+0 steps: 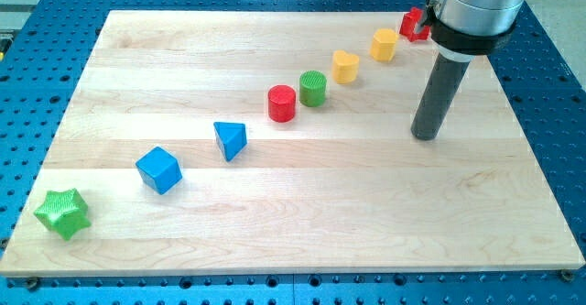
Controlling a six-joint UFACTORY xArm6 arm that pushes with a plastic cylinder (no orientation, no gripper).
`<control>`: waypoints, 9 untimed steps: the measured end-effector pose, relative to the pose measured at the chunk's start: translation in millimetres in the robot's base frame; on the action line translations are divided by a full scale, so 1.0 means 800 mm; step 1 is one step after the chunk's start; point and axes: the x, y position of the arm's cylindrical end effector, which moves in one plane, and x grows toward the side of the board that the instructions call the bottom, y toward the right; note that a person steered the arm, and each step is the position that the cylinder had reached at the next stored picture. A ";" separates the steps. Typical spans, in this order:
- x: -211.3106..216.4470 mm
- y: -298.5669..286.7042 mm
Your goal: Place the red star at the top left of the board
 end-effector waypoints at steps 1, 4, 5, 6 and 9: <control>0.000 0.000; 0.023 -0.012; 0.007 -0.012; -0.023 -0.024; -0.136 0.067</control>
